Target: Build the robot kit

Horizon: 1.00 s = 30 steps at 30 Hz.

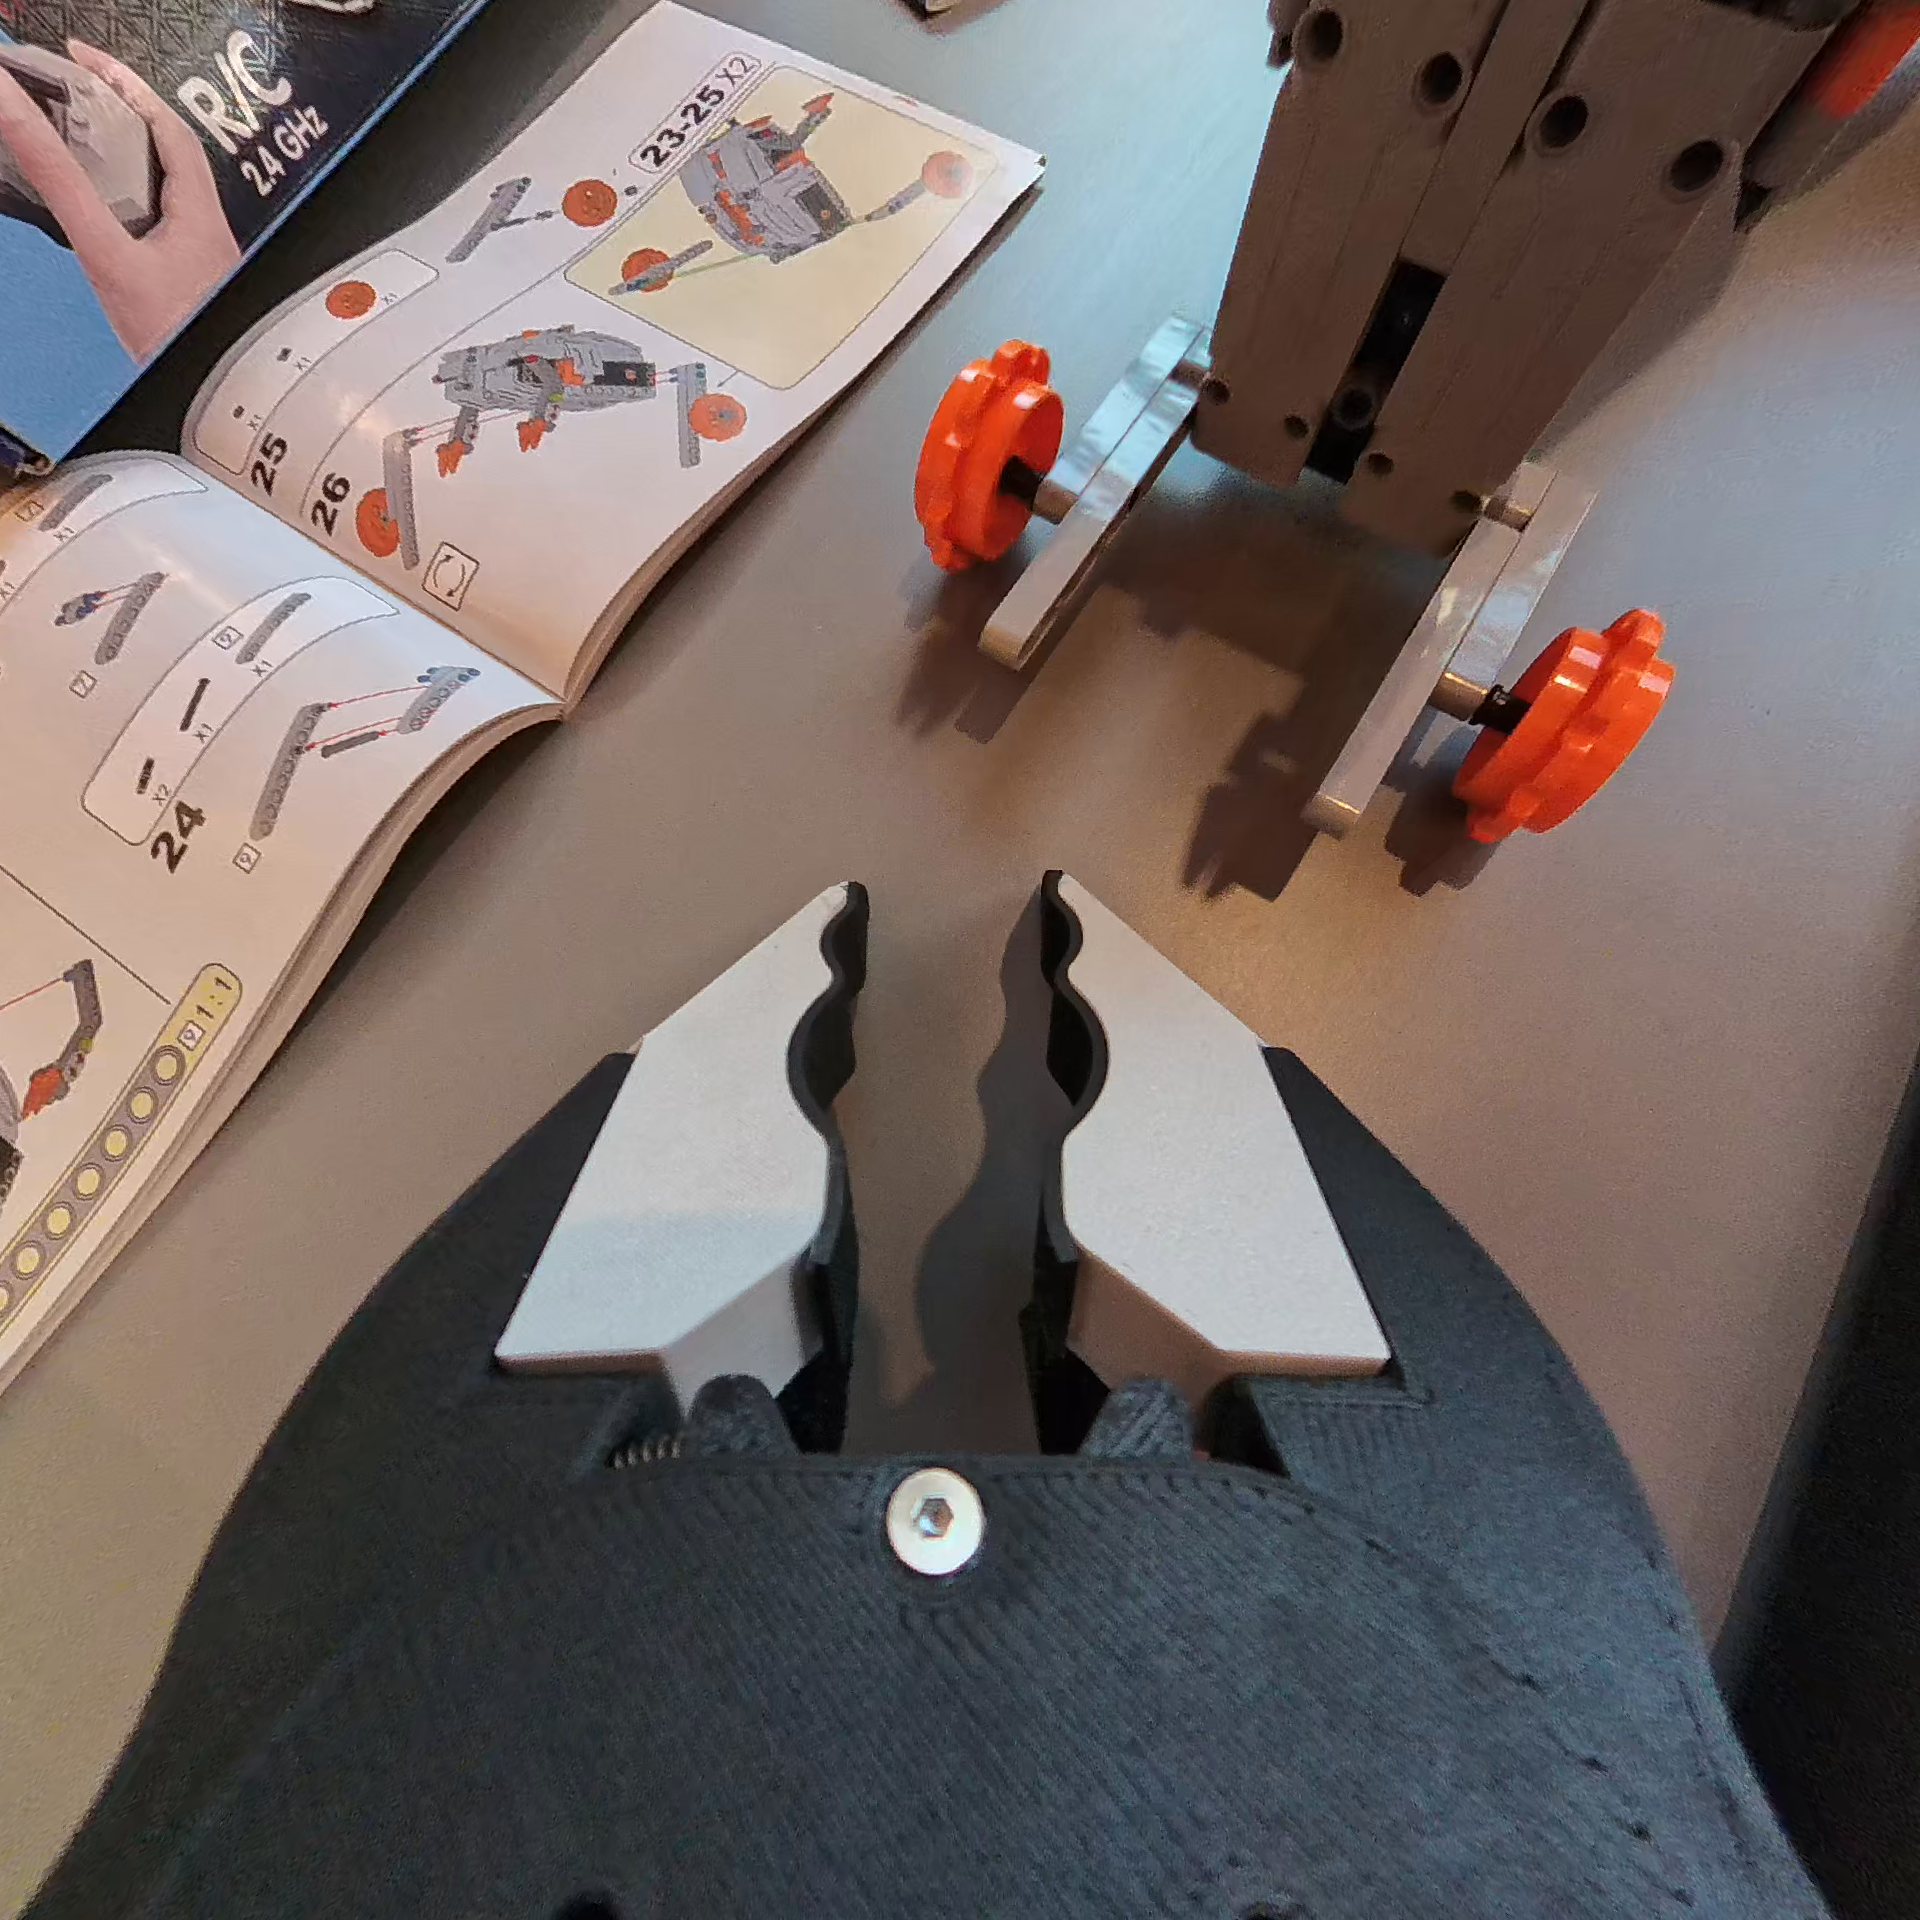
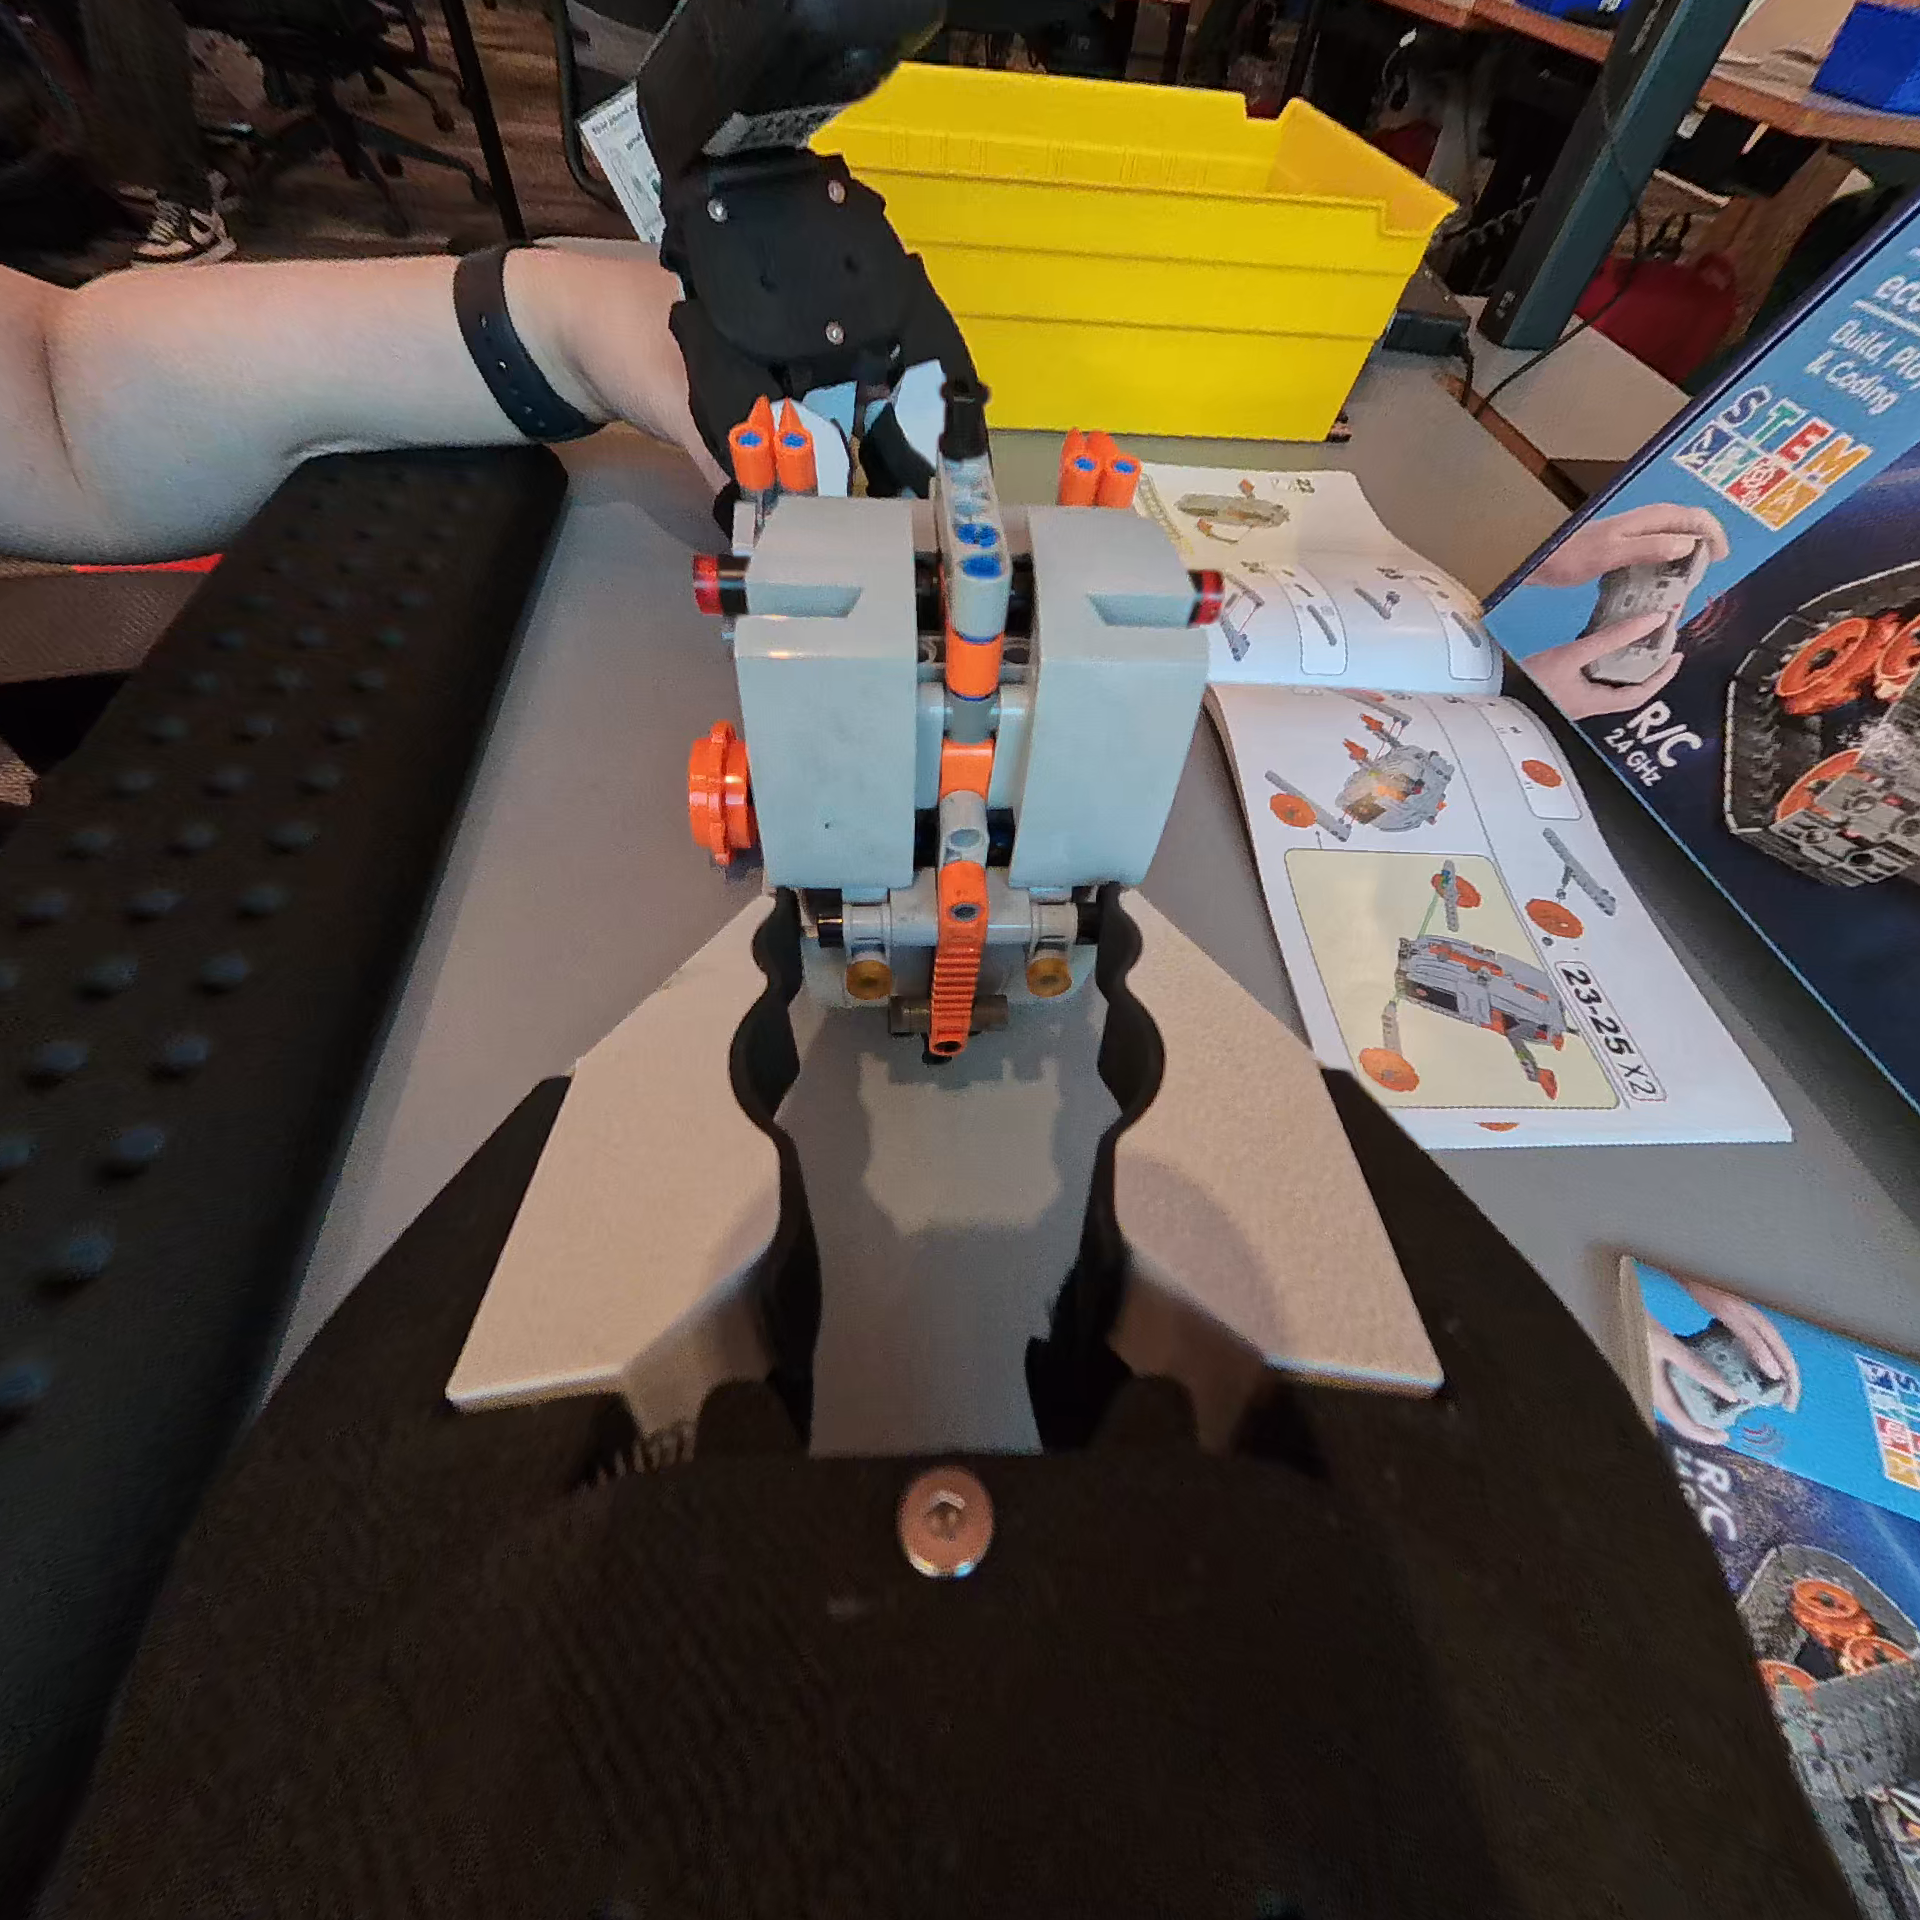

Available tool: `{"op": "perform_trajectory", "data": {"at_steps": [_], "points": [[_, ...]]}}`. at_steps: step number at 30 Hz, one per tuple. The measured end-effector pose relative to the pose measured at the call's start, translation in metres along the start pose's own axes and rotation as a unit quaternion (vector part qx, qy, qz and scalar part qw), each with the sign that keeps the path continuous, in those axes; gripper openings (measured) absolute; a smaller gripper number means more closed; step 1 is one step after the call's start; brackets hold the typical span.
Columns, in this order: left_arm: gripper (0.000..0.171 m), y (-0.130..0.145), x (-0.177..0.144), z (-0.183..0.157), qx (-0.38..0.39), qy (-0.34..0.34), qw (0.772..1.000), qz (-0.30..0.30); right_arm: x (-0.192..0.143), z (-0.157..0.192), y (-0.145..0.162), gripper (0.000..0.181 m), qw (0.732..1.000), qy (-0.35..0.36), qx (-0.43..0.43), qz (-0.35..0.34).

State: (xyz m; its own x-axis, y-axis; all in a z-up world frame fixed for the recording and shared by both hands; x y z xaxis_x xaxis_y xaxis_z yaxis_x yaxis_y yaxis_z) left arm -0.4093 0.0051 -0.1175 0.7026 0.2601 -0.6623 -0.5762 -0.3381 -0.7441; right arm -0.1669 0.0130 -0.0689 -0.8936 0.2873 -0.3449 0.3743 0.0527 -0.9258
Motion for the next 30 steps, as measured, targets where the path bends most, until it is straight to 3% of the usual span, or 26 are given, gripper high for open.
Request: {"op": "perform_trajectory", "data": {"at_steps": [30], "points": [[0.033, 0.0013, -0.0007, 0.0004, -0.004, 0.000, 1.000, -0.006, -0.0022, -0.0016, 0.0116, 0.057, 1.000, -0.021, -0.001, 0.015]]}}
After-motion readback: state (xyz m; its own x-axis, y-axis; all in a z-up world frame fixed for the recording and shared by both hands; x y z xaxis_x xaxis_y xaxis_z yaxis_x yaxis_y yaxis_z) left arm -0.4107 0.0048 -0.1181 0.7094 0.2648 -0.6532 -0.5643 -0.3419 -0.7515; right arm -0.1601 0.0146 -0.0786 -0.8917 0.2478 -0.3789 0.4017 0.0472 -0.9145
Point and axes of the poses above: each gripper's, where its closed fingertips meet, x out along the fingers, y out of its underside, z = x × y across the jaws, the point moved 7 cm from there along -x, back along the fingers, and after that the axes turned 12 degrees about y, right-handed, at the moved point
